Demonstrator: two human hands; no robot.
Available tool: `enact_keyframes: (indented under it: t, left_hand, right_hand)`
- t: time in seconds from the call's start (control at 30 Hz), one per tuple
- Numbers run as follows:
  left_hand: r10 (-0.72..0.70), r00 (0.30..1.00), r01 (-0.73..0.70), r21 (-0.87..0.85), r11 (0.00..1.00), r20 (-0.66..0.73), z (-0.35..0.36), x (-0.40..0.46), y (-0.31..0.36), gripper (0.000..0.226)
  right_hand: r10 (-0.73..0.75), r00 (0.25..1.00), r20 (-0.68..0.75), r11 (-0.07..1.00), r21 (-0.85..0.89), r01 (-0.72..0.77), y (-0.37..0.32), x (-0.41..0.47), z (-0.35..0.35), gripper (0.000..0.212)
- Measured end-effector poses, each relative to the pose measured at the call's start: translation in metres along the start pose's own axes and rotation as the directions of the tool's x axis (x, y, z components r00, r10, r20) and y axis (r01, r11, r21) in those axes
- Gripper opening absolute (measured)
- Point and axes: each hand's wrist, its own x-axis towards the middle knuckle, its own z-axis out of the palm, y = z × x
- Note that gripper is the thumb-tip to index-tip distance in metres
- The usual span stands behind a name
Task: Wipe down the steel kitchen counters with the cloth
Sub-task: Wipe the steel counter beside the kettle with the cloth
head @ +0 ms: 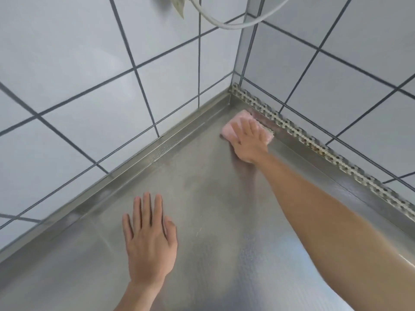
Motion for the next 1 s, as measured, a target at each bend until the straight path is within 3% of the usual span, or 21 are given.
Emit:
enact_keyframes:
  t: [0.23, 0.37, 0.47, 0.57, 0.63, 0.73, 0.83, 0.9, 1.0]
  left_hand:
    - [-0.005, 1.0, 0.005, 0.022, 1.0, 0.009, -0.004, 0.001, 0.003, 0.06]
    - [-0.023, 0.998, 0.024, -0.009, 1.0, 0.063, -0.014, 0.002, 0.007, 0.061]
    - [-0.032, 0.994, 0.037, -0.05, 0.998, 0.106, -0.02, 0.003, 0.008, 0.062]
    - [-0.032, 0.993, 0.042, -0.087, 0.995, 0.114, -0.024, 0.003, 0.008, 0.063]
    - [-0.021, 0.993, 0.034, -0.112, 0.993, 0.113, -0.024, 0.003, 0.008, 0.063]
    - [-0.009, 0.994, 0.023, -0.128, 0.992, 0.112, -0.022, 0.004, 0.005, 0.061]
    - [-0.013, 0.993, 0.033, -0.171, 0.985, 0.121, -0.021, 0.005, 0.003, 0.056]
    - [-0.009, 0.989, 0.047, -0.253, 0.966, 0.148, -0.026, 0.005, 0.002, 0.054]
    - [-0.01, 0.985, 0.089, -0.463, 0.882, 0.171, -0.04, 0.0, -0.008, 0.057]
  right_hand:
    - [-0.23, 0.971, -0.061, 0.973, -0.014, 0.23, -0.085, -0.024, 0.039, 0.055]
    - [-0.505, 0.862, -0.032, 0.863, -0.035, 0.504, -0.084, -0.112, 0.069, 0.053]
    - [-0.592, 0.806, -0.003, 0.806, -0.015, 0.592, -0.053, -0.179, 0.085, 0.052]
    - [-0.588, 0.808, 0.031, 0.806, -0.063, 0.589, 0.003, -0.214, 0.08, 0.054]
    - [-0.518, 0.855, 0.023, 0.849, -0.105, 0.517, 0.04, -0.211, 0.065, 0.056]
    - [-0.208, 0.974, -0.086, 0.975, -0.103, 0.199, 0.063, -0.171, 0.041, 0.062]
    - [0.042, 0.996, -0.073, 0.999, -0.004, -0.043, 0.027, -0.126, 0.038, 0.058]
    - [0.0, 0.999, -0.035, 1.0, -0.018, 0.0, -0.015, -0.116, 0.049, 0.056]
    - [-0.225, 0.974, -0.006, 0.974, -0.009, 0.225, -0.084, -0.143, 0.076, 0.055]
